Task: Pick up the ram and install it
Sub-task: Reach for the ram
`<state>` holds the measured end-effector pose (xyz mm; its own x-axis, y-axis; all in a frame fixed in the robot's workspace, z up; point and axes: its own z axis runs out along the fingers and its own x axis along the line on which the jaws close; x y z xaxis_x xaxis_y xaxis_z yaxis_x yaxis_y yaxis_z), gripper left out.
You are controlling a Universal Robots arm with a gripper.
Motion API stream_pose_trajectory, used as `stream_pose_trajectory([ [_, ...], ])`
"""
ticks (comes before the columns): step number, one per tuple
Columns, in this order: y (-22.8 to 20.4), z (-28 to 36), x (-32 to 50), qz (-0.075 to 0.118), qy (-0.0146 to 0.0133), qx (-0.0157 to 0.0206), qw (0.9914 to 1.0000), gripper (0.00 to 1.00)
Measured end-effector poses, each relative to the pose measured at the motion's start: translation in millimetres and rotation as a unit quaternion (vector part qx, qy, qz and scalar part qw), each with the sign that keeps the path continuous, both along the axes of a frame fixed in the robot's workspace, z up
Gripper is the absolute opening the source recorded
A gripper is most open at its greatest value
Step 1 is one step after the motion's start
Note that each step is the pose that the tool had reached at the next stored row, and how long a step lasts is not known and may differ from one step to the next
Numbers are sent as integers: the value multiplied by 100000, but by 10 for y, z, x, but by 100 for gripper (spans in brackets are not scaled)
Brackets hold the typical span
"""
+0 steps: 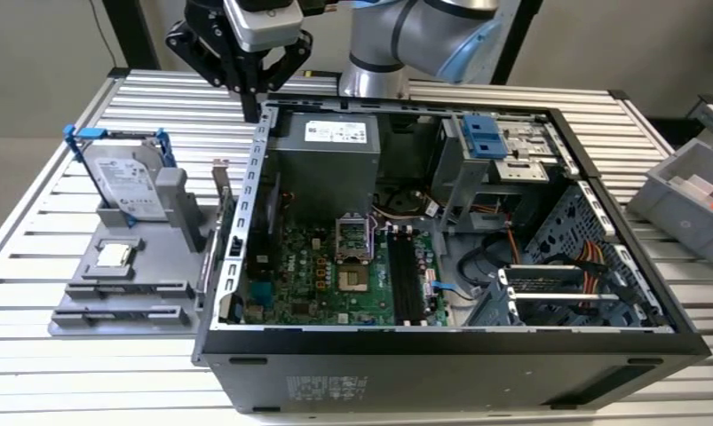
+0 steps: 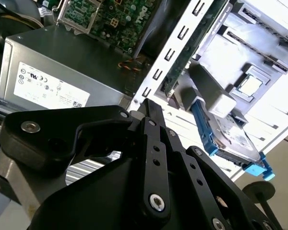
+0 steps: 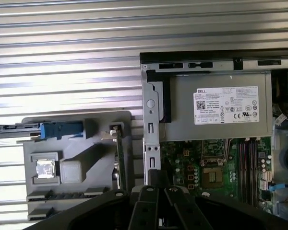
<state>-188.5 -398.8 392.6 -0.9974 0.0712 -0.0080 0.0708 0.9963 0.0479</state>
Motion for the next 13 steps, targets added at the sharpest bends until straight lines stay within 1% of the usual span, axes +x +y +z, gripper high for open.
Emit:
stream_pose_trajectory([
  [13,0,-1,-77,4,412,4,99999,0],
])
